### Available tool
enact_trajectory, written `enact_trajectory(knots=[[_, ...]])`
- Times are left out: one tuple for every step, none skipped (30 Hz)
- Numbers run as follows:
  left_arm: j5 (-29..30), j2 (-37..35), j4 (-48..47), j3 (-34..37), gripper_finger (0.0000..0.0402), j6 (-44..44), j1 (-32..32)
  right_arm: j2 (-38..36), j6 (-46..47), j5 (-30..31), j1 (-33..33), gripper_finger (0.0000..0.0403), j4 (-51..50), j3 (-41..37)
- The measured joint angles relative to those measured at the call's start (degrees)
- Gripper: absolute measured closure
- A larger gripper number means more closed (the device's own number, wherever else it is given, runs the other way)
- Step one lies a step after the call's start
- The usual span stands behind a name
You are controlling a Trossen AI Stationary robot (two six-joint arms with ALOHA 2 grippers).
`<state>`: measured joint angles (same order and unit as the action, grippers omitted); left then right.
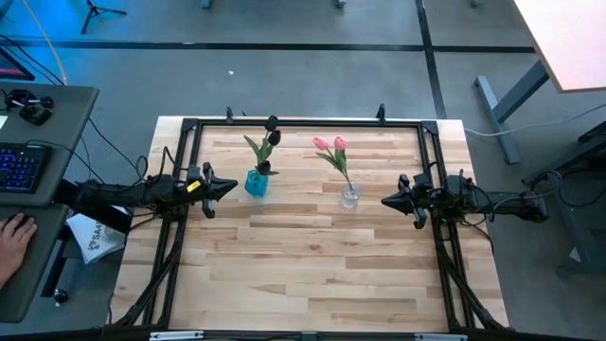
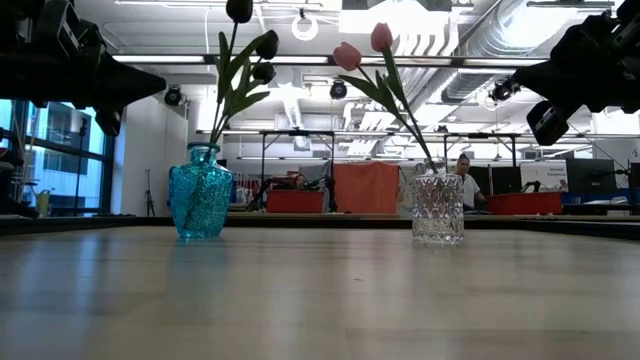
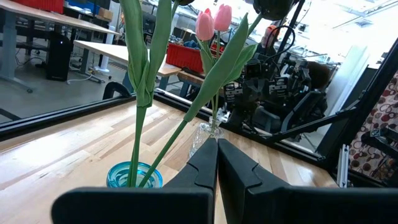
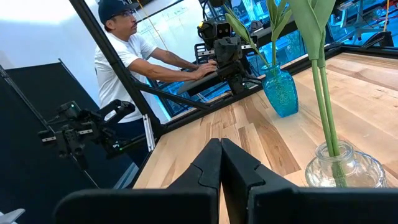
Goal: Sort flowers into vase by color
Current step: Return to Home Position
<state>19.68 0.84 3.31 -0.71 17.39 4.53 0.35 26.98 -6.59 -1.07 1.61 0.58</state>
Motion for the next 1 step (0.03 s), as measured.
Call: enact_trajectory(knots=[[0.00,0.00,-0.01,0.00,0.0401,0.00,0.01,-0.02,0.00,0.00,-0.02,0.0402,0.00,0.00]])
